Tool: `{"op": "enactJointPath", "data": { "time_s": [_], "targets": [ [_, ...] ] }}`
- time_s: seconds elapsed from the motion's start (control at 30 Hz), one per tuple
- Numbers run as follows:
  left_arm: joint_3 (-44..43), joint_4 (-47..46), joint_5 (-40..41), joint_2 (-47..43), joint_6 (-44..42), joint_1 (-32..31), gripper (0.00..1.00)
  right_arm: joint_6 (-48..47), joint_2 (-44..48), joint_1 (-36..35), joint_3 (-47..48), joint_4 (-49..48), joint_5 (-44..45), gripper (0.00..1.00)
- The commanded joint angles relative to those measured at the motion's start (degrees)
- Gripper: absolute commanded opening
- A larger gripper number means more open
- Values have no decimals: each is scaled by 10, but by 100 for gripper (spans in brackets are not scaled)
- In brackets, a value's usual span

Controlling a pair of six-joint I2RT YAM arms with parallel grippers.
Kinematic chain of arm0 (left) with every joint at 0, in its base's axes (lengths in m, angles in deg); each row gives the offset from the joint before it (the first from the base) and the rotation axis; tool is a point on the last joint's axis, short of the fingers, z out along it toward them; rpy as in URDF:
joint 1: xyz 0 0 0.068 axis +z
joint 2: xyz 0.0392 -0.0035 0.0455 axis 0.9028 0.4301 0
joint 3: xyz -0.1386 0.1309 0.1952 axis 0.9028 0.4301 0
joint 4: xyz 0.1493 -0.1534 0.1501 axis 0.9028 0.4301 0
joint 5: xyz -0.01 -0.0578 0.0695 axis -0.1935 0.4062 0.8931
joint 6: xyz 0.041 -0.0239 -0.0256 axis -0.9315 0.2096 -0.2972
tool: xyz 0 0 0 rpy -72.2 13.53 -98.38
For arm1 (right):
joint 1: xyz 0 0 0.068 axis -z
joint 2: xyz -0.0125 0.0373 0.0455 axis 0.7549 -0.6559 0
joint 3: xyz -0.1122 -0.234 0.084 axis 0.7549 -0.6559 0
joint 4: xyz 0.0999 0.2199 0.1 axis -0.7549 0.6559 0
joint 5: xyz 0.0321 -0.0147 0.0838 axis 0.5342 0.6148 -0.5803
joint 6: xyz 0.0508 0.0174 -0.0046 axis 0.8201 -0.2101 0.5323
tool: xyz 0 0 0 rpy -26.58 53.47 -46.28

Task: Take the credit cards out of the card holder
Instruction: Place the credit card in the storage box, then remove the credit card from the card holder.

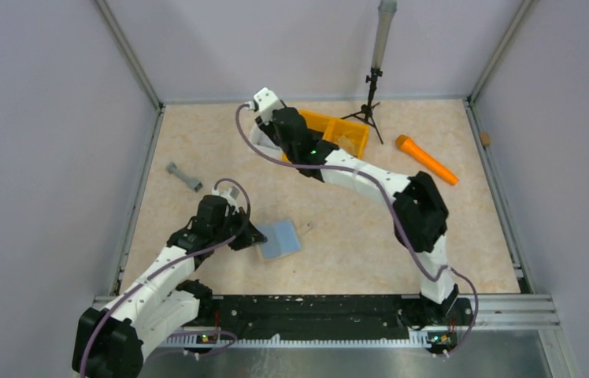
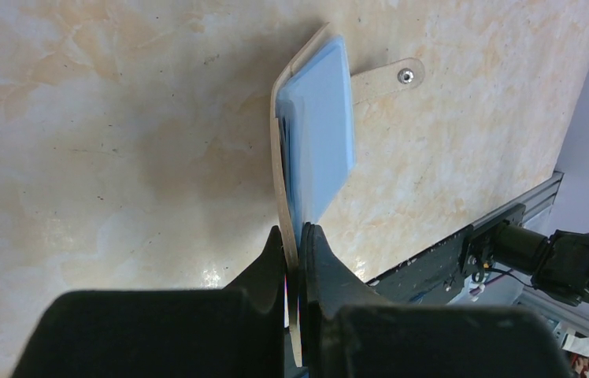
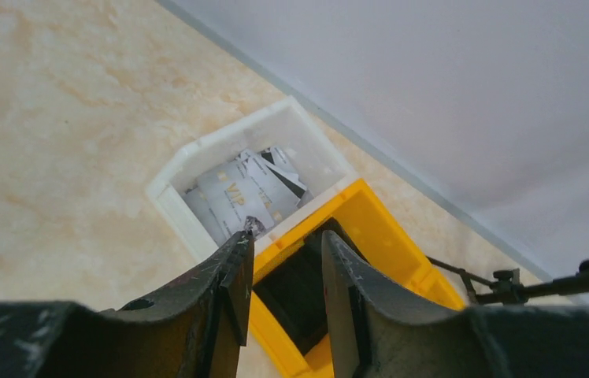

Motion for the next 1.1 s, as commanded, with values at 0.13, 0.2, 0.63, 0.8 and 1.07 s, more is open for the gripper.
{"op": "enactJointPath", "data": {
  "time_s": [0.13, 0.2, 0.63, 0.8, 1.07],
  "targets": [
    [-5, -51, -114, 21, -40, 4, 1, 203, 237, -4, -272, 17, -78, 50],
    [12, -90, -147, 29, -24, 2, 1, 246, 280, -4, -327, 37, -71, 52],
    [25, -152, -95, 76, 13, -59, 3, 502, 544, -34, -668, 5, -234, 58],
    [16, -164, -66, 115, 16, -98, 6, 582, 605, -53, -757, -66, -292, 65],
    [-6, -169, -58, 165, 11, -127, 10, 625, 513, -95, -778, -166, -303, 62]
  ]
}}
